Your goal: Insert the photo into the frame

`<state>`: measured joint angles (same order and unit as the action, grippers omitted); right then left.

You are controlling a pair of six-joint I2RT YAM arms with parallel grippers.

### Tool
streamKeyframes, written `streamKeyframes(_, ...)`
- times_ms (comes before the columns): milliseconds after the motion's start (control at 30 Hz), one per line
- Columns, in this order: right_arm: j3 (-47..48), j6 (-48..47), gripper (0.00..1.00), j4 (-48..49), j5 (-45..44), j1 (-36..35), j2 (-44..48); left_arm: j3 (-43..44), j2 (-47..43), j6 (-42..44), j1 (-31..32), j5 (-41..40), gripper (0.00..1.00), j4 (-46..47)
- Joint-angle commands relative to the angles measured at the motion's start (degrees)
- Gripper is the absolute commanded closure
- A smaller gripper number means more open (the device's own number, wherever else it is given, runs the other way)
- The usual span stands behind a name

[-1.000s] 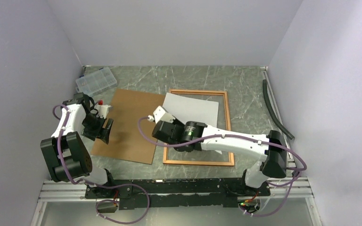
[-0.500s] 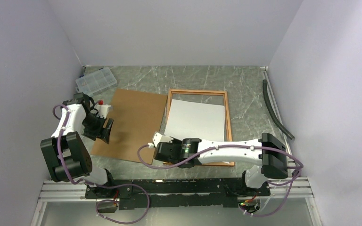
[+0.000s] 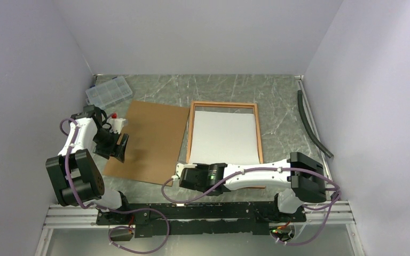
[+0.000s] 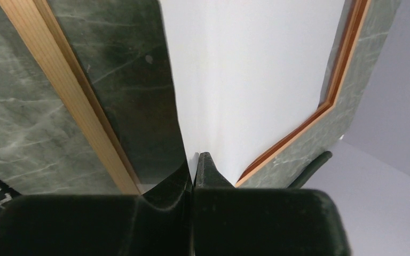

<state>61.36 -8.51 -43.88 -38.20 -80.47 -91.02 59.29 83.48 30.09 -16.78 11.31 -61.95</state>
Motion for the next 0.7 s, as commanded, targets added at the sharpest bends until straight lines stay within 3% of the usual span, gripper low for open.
streamKeyframes(0, -1.53, -5.89, 1.0, 6.76, -3.97, -0.26, 0.71, 0.96, 0.13, -1.23, 0.09, 1.63, 0.24, -0.2)
streamKeyframes(667, -7.11, -16.01, 1.0, 18.82, -5.57, 4.04, 0.08, 1.88, 0.9, -1.17, 0.16, 2.09, 0.23, -0.98)
